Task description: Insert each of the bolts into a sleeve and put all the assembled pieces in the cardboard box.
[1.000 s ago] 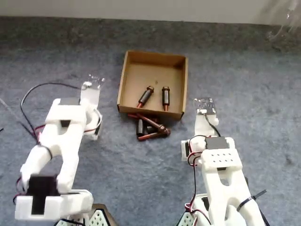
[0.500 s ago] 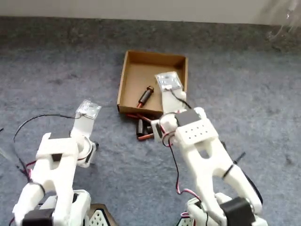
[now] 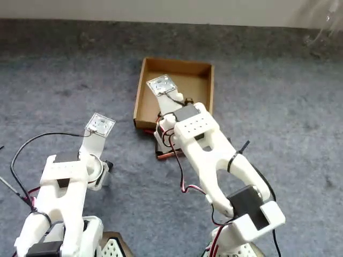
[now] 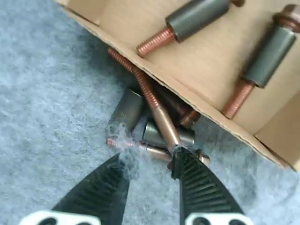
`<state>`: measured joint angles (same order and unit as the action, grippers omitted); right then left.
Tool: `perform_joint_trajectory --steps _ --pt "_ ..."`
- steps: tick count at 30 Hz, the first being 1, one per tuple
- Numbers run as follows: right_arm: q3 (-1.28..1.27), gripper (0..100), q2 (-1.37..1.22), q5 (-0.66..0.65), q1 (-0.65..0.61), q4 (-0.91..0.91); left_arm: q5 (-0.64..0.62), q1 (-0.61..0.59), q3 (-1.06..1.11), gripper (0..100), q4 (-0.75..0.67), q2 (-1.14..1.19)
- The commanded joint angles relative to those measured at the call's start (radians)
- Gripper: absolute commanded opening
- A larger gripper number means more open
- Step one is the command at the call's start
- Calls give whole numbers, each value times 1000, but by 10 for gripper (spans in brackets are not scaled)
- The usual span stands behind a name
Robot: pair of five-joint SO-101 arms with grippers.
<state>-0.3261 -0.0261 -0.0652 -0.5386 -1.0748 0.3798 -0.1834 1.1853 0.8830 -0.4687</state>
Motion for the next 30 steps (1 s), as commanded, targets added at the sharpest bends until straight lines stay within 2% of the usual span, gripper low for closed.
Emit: perform_joint_trajectory --steps 1,8,15,21,23,30 --pt "67 113 -15 -66 -8 -4 20 1 21 220 -15 -1" --pt "65 109 -74 -176 -1 -4 20 1 21 220 -15 -1" --pt "65 109 -102 -181 58 67 21 1 21 220 -15 -1" --pt "62 112 -5 -172 68 65 23 2 21 220 -15 -1" --pt "51 112 22 -118 68 64 23 2 22 220 -15 -1" --pt "-99 112 27 265 67 53 23 4 22 220 -15 -1"
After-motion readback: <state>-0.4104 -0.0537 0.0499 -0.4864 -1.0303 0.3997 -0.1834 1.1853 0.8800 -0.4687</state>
